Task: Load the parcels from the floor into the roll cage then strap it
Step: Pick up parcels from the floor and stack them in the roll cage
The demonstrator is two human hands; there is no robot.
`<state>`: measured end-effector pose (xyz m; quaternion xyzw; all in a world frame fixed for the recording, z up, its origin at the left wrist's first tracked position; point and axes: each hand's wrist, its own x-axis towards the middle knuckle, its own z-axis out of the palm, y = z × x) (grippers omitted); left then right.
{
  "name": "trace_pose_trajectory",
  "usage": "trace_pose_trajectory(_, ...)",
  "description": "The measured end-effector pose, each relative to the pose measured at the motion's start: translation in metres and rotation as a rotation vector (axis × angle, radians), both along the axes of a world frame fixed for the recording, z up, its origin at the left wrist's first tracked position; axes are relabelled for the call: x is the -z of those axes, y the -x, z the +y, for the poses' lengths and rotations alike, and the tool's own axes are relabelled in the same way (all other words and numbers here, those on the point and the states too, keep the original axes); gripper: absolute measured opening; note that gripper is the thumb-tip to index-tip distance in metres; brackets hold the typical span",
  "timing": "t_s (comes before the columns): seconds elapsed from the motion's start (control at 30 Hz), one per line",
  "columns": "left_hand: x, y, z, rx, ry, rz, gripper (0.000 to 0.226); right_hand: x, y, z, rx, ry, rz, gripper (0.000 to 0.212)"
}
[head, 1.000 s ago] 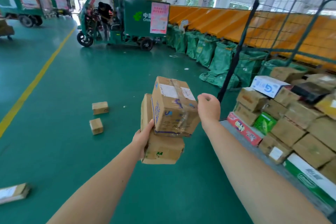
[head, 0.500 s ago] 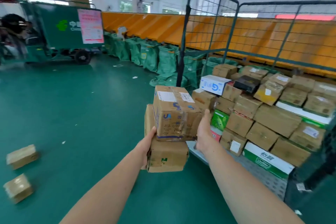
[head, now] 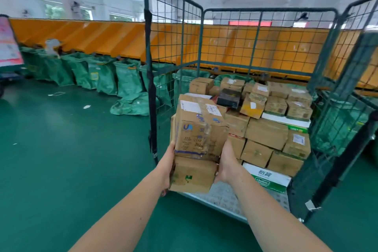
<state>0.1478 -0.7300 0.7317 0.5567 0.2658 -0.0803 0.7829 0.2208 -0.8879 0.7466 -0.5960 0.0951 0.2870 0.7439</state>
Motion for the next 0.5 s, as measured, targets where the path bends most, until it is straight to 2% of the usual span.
trace_pose_trajectory(0.1, 0.003, -0.058, 0.009, 0.021, -0.003, -0.012, 0.08, 0.002, -0.053, 0.009, 0.033, -0.073, -0.015, 0.086)
trace_pose_trajectory(0.2, 0.004, -0.126, 0.023, -0.017, -0.005, -0.004, 0.082, 0.0, -0.12, 0.021, 0.079, -0.064, -0.036, 0.083)
trace_pose_trajectory(0.4, -0.015, -0.262, 0.039, -0.154, -0.117, -0.009, 0.057, -0.01, -0.256, 0.039, 0.069, -0.063, -0.091, 0.076)
trace_pose_trajectory(0.5, -0.024, -0.318, 0.043, -0.144, -0.16, -0.03, 0.042, -0.013, -0.314, 0.047, 0.108, -0.066, -0.088, 0.074)
